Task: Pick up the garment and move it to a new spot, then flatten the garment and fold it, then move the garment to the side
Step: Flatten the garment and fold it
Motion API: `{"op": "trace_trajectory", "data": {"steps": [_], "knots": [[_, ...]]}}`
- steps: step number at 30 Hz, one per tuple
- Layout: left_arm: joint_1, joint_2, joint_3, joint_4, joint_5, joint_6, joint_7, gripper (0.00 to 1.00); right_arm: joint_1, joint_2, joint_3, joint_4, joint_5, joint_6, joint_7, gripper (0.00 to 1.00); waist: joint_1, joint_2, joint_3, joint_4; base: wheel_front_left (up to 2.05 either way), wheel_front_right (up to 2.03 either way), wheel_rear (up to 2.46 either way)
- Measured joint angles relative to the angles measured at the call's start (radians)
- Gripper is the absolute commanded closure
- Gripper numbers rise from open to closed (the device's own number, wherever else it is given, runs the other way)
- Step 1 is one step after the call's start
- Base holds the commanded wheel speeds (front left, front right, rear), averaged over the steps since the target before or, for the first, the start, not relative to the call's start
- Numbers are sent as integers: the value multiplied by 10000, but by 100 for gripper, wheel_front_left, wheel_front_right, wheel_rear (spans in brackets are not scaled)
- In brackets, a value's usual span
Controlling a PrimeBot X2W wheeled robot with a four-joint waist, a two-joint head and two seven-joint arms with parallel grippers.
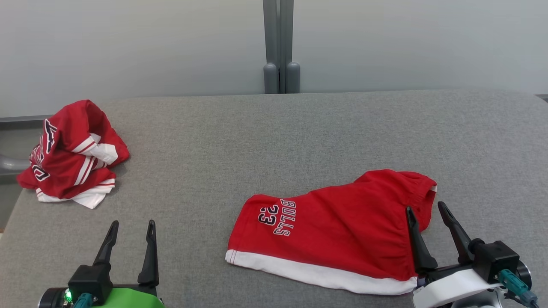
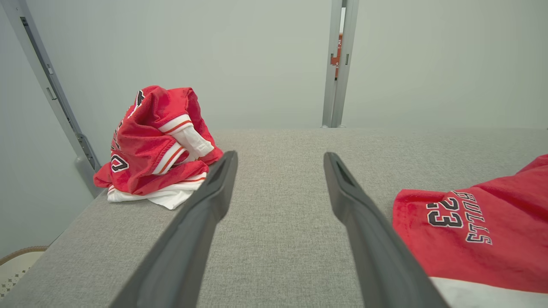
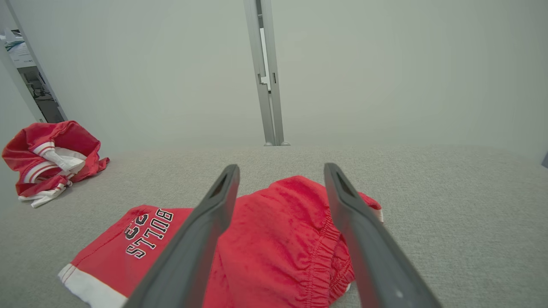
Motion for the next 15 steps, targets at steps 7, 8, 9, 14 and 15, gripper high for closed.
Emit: {"op": "trace_trajectory", "data": {"steps": [7,8,9,14,15], "knots": [[0,-54,19,207,15,-50,0,0,2,8,56,82,-2,0,0,0,0,0,-15,-31,0,0,0],[1,-61,21,224,15,-59,0,0,2,8,56,92,-2,0,0,0,0,0,-14,-36,0,0,0],[1,-71,21,245,21,-63,0,0,2,10,54,100,-2,0,0,0,0,0,-14,-41,0,0,0],[1,-105,29,295,29,-90,0,0,3,8,50,138,-8,0,0,0,0,0,-16,-47,0,0,0],[1,-111,29,301,29,-92,0,0,3,6,48,144,-10,0,0,0,0,0,-16,-46,0,0,0]]}}
